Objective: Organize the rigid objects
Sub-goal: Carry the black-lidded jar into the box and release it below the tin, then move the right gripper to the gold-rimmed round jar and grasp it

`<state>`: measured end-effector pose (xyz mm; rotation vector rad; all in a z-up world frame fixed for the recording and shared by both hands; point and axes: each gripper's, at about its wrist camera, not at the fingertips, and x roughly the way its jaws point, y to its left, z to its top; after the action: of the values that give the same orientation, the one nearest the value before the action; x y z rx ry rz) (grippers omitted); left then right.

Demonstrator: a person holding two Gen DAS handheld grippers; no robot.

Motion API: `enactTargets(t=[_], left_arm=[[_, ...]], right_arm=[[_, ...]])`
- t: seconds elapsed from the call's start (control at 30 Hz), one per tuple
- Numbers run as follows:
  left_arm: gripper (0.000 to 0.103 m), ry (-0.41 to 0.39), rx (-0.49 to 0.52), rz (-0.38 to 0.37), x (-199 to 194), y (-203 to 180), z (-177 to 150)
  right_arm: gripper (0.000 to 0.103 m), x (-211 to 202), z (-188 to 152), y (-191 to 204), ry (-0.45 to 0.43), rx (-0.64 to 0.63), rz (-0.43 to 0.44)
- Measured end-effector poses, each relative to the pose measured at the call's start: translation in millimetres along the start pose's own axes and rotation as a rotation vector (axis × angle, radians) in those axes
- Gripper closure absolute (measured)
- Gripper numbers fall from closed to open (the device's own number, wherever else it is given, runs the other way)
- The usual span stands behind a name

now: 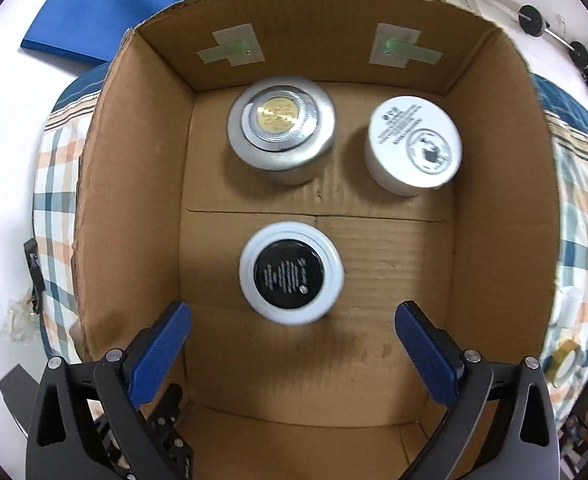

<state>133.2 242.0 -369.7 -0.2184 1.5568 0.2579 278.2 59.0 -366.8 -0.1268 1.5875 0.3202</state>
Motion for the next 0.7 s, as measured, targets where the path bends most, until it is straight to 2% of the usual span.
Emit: enactTargets(t=[0.43,0.7], left_arm=[[0.098,-0.001,0.009,0.011,2,-4,0],[0.098,-0.003,0.011,0.017,3,-5,-1]], right_arm=[[0.000,-47,-25,-18,-0.076,0.026,-0.028],[0.000,-72,-40,-21,-0.105,0.043,0.049]])
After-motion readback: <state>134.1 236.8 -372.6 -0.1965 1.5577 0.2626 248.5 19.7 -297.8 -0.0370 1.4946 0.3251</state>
